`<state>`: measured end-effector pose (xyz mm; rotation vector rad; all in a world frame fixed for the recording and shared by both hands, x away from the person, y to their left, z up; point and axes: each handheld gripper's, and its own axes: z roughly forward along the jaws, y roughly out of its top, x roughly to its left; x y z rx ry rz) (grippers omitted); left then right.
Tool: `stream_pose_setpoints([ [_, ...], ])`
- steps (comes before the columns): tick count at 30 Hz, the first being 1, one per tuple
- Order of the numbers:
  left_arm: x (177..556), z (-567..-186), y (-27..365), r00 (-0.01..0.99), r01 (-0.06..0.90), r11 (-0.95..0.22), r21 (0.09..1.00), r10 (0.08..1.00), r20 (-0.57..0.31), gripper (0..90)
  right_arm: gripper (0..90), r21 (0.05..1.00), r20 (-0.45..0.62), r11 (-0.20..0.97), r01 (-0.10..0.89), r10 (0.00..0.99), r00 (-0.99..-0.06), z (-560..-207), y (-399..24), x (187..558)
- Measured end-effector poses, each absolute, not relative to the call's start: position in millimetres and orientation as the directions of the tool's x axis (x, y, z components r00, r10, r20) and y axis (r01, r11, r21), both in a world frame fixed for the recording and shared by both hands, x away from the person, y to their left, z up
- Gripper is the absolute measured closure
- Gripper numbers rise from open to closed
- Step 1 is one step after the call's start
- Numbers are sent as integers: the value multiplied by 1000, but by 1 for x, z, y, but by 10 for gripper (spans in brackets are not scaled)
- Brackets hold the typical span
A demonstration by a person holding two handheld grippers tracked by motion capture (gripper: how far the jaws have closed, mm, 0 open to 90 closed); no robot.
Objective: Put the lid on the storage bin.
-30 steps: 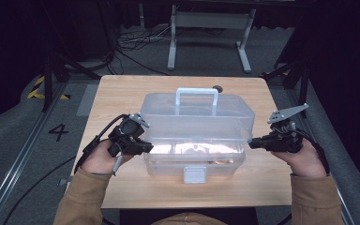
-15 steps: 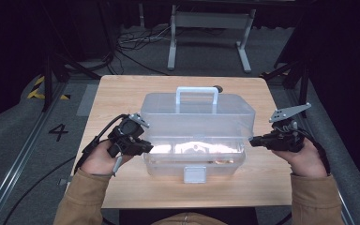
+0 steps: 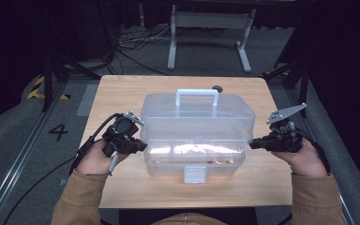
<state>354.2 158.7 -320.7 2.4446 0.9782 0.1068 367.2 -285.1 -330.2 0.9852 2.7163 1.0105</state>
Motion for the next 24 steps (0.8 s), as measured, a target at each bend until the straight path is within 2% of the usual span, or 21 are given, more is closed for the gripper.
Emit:
stream_pose_setpoints([
  [24, 355, -336, 150, 763, 626, -696, 351, 639, -93, 838, 888, 497, 161, 663, 560, 564, -810, -345, -278, 371],
])
